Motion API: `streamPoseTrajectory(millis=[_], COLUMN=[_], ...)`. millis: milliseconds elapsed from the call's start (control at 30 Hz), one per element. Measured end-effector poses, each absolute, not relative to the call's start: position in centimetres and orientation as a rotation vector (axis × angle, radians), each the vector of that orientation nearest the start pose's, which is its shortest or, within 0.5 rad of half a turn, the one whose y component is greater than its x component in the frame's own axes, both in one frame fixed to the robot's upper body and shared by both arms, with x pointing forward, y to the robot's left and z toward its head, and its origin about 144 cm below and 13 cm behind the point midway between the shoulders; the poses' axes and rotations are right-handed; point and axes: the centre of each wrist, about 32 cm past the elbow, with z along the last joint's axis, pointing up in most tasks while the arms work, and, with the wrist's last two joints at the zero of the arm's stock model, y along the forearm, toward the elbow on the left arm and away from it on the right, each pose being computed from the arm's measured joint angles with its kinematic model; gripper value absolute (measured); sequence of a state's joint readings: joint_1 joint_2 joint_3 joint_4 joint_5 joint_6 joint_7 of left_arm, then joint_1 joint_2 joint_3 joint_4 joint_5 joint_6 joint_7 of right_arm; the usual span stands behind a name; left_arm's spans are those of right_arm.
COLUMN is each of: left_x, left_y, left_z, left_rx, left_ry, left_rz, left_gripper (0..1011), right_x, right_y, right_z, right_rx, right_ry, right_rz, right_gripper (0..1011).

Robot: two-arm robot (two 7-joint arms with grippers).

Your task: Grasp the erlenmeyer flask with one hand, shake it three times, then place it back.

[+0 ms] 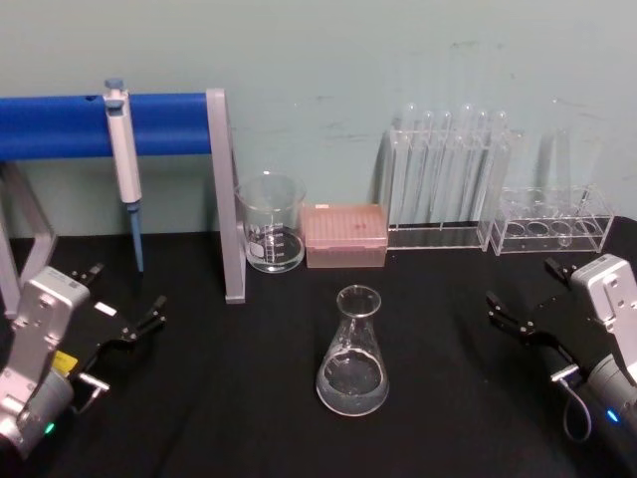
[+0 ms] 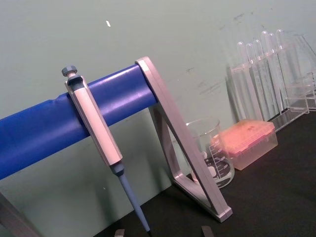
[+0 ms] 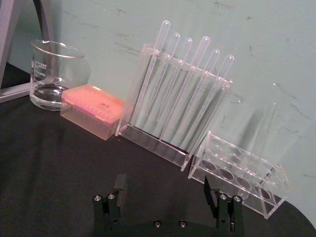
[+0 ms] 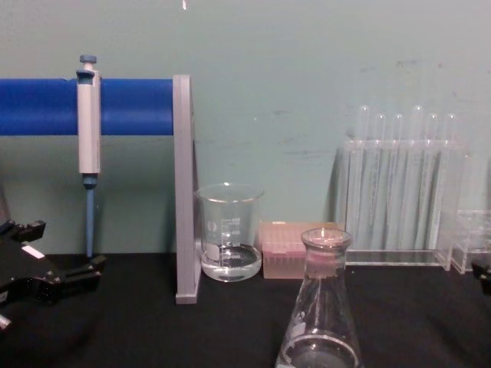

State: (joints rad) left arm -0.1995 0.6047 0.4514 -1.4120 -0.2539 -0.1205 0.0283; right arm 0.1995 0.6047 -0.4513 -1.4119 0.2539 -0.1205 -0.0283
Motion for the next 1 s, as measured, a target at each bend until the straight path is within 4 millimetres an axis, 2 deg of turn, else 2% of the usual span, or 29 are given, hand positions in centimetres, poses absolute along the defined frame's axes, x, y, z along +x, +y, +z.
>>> streamPoseTrajectory(millis=[1000], left_x=[48.86], left_y=[30.97], left_z=[113.98], left_rx=[0.304], left_ry=[-0.285], left_rz=[1.248], left_gripper=[1001], right_x=[48.86], right_y=[-30.97], right_z=[113.98], right_rx=[-0.305], right_ry=[-0.285], right_rz=[-1.248], right_gripper=[1000])
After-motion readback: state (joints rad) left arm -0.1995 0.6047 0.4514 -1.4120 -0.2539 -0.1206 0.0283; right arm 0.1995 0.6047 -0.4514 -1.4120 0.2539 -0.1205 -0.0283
